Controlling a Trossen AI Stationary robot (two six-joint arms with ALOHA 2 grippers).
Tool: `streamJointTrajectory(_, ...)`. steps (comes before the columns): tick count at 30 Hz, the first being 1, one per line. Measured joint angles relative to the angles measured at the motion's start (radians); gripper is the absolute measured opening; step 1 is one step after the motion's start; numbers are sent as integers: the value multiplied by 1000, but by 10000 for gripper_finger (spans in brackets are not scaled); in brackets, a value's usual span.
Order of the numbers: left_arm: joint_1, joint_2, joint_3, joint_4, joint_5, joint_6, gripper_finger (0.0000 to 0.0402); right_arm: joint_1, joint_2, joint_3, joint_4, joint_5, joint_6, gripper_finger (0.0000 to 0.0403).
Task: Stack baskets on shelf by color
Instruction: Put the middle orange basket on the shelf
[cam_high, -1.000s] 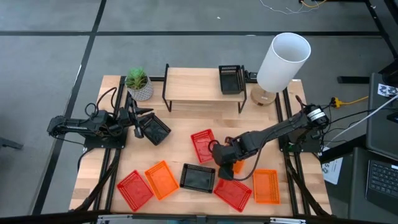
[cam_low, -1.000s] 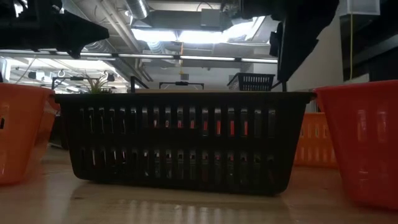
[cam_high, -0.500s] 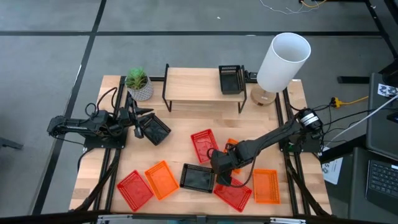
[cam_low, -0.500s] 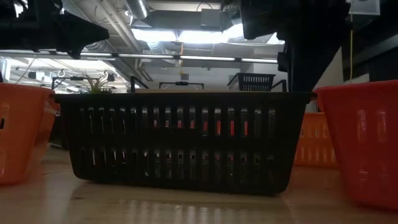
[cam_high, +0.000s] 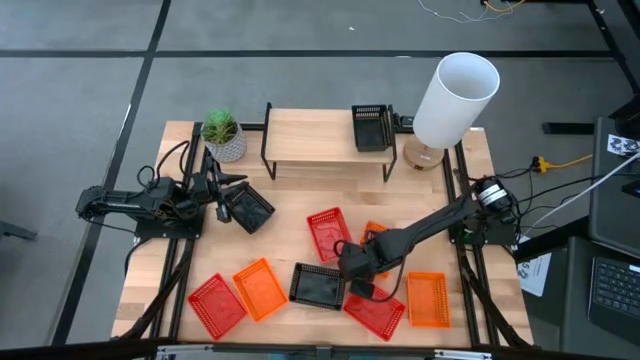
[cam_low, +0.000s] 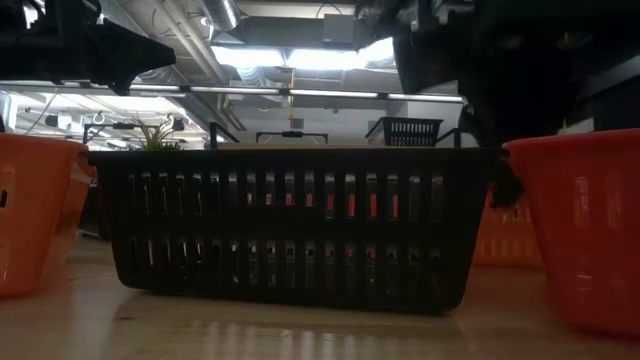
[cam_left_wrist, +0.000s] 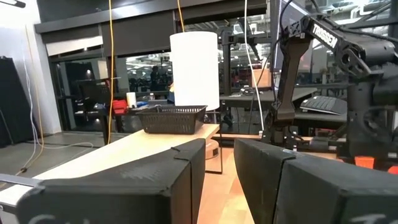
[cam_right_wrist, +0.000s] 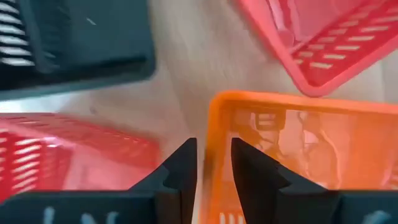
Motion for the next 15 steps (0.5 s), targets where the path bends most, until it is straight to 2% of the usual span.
streamJointTrajectory(9, 0, 0, 0, -4, 0, 0, 80, 0, 35, 0, -77, 1, 37, 93)
streamJointTrajectory(11, 0, 0, 0, -4, 0, 1, 80, 0, 35, 0, -134, 1, 75, 72)
streamJointTrajectory(13, 0, 0, 0, -4, 0, 1, 80, 0, 35, 0, -157, 2, 94, 28)
streamJointTrajectory(15, 0, 0, 0, -5, 0, 1, 80, 0, 35, 12, -211, 10, 99, 10)
